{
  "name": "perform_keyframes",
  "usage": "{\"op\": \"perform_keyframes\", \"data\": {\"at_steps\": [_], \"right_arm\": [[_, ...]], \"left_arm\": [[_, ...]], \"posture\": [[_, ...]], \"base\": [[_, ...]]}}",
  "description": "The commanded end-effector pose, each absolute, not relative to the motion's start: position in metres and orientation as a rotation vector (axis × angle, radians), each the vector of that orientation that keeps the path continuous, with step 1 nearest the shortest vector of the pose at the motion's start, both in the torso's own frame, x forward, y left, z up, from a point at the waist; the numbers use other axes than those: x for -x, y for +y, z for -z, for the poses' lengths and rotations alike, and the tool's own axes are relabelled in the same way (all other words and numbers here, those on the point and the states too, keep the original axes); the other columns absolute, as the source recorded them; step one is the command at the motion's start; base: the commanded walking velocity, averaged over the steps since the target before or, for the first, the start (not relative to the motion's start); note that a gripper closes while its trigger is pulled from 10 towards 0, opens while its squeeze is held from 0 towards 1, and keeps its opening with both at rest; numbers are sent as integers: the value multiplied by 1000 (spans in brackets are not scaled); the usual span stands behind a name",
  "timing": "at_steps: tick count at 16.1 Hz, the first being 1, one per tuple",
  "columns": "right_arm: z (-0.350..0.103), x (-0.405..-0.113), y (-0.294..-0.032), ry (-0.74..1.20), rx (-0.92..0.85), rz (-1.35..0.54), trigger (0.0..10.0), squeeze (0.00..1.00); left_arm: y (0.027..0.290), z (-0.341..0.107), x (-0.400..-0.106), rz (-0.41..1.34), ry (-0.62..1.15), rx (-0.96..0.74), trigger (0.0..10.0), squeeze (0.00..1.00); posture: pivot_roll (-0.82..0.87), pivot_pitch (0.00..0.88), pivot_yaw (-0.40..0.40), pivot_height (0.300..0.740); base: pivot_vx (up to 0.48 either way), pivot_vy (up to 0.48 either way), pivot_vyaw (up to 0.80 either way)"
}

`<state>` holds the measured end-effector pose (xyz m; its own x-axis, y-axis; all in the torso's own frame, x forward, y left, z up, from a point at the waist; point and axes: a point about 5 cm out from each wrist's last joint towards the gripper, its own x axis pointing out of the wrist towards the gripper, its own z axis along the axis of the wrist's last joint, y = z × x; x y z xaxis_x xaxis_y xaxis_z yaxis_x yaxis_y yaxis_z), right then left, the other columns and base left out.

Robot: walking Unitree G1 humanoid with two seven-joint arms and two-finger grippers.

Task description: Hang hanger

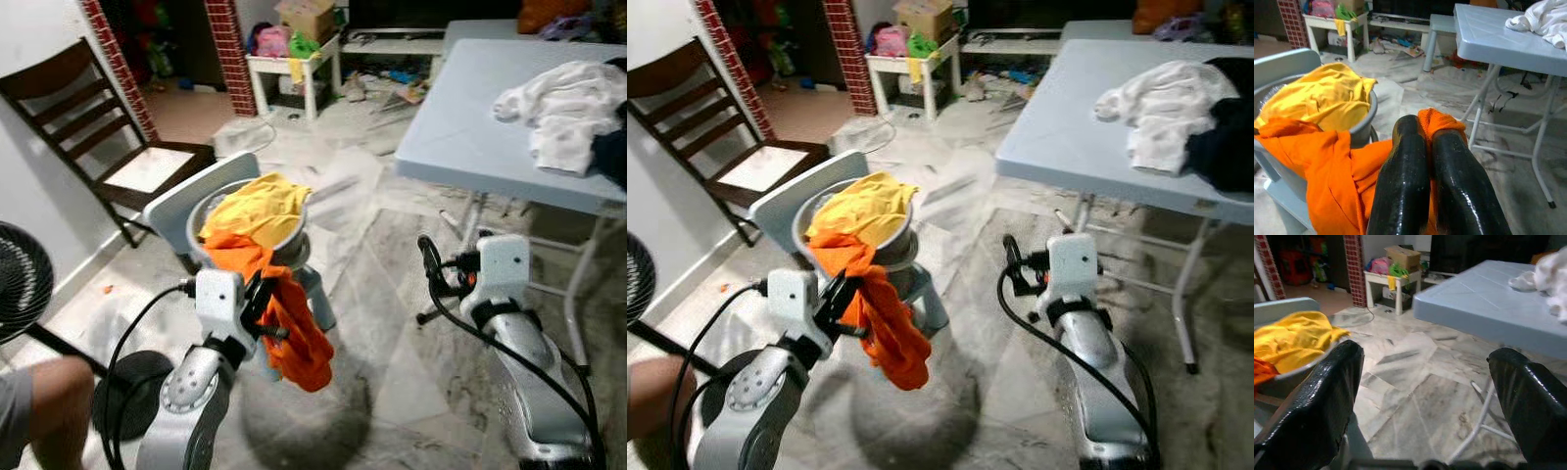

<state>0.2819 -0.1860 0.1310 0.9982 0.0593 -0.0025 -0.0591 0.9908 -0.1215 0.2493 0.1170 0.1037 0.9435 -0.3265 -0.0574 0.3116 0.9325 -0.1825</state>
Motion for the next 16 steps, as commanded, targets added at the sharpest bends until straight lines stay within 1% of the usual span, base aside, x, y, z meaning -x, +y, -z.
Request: {"op": "perform_keyframes", "data": {"at_steps": [1, 6, 10, 14, 16], "right_arm": [[-133, -281, -185, -5, 118, -64, 10000, 0], [-137, -282, -185, -10, 113, -53, 10000, 0], [-135, -278, -192, 3, 124, -40, 10000, 0], [-134, -280, -185, 5, 118, -62, 10000, 0], [-135, -280, -187, 6, 120, -61, 10000, 0]], "left_arm": [[122, -110, -249, 328, 65, 162, 10000, 0], [126, -115, -255, 329, 62, 152, 10000, 0], [137, -115, -256, 302, 65, 135, 10000, 0], [140, -115, -255, 288, 68, 131, 10000, 0], [140, -114, -254, 284, 71, 134, 10000, 0]], "posture": [[-127, 0, 134, 740], [-147, 0, 138, 740], [-141, 0, 135, 740], [-133, 0, 127, 740], [-136, 0, 127, 740]], "base": [[0, 0, -675], [0, -310, -783], [0, -344, 0], [0, -337, -800], [0, 0, -800]]}}
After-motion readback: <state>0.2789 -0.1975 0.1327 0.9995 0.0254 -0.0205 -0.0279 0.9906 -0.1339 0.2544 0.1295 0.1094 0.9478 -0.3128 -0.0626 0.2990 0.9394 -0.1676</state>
